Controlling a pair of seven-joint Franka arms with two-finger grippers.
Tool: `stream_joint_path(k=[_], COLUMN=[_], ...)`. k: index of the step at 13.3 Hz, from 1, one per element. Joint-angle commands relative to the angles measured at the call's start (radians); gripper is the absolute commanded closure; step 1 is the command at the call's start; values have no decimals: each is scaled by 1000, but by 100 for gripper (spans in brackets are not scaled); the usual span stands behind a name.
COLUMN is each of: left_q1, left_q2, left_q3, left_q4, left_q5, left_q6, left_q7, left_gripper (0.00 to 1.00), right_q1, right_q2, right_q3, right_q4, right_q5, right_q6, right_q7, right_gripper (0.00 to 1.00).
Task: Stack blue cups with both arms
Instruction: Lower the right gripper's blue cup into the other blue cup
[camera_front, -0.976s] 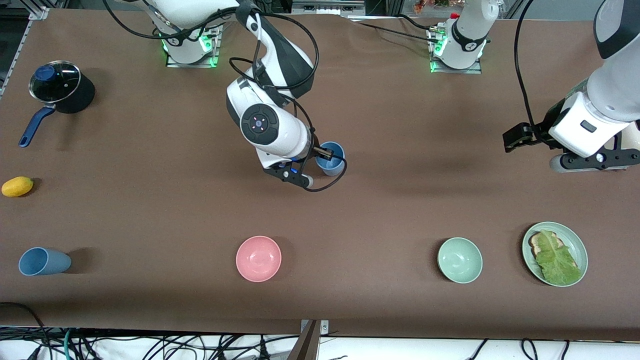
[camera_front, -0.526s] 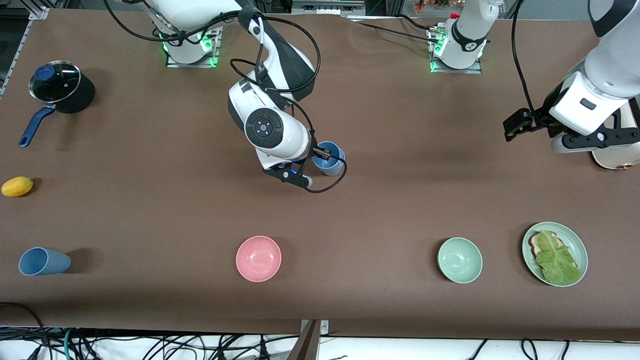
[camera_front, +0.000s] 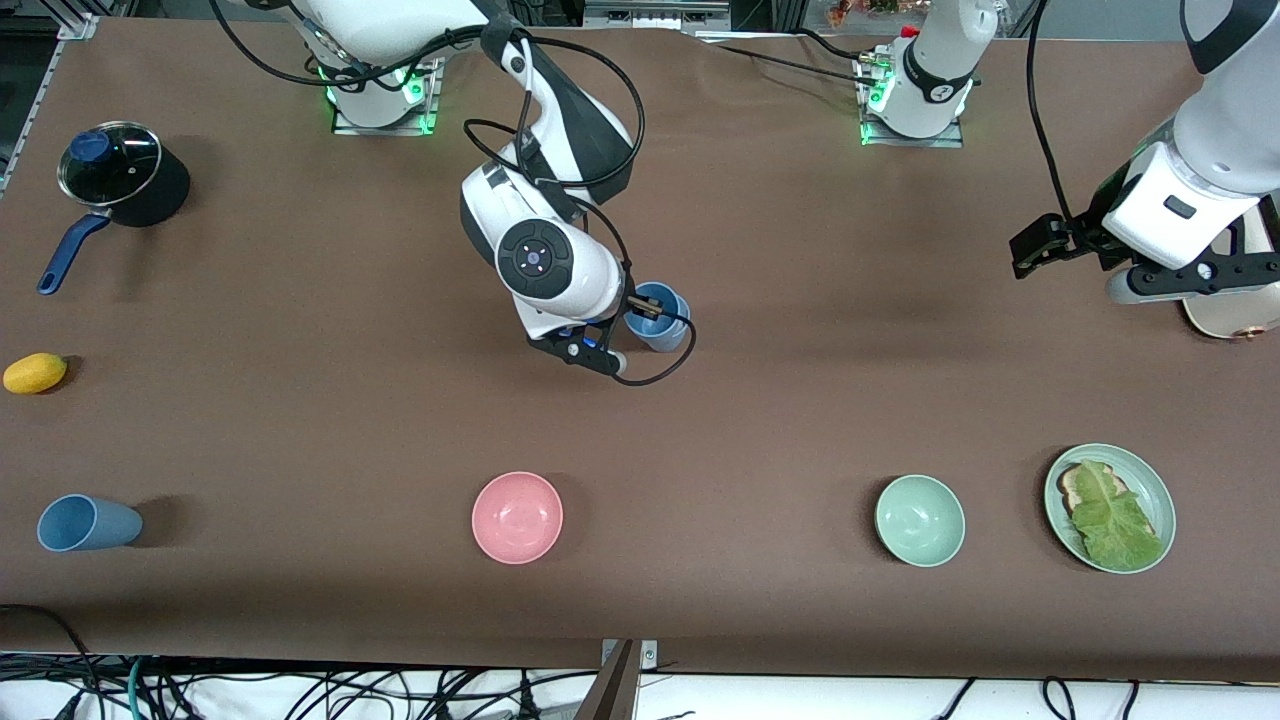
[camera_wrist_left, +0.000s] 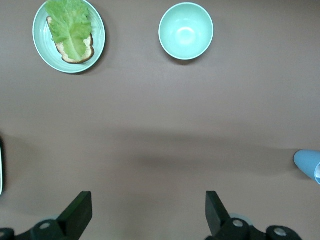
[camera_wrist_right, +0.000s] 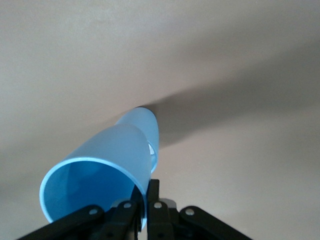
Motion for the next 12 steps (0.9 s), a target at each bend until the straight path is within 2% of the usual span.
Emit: stream_joint_path(k=[1, 12], left_q1=[-2, 7], left_q2=[-17, -17], left_q3=[3, 3], left_q4=[-3, -1], left_q5=[-11, -11], left_q6=[-19, -22], left_q7=[16, 19], left_gripper=[0, 0], right_q1=[9, 17], right_q2=[35, 48], right_q3=[4, 4], right_q4=[39, 40], right_q5=[-7, -9], right_q6=[20, 30], right_q7=[21, 18], right_gripper=[100, 100])
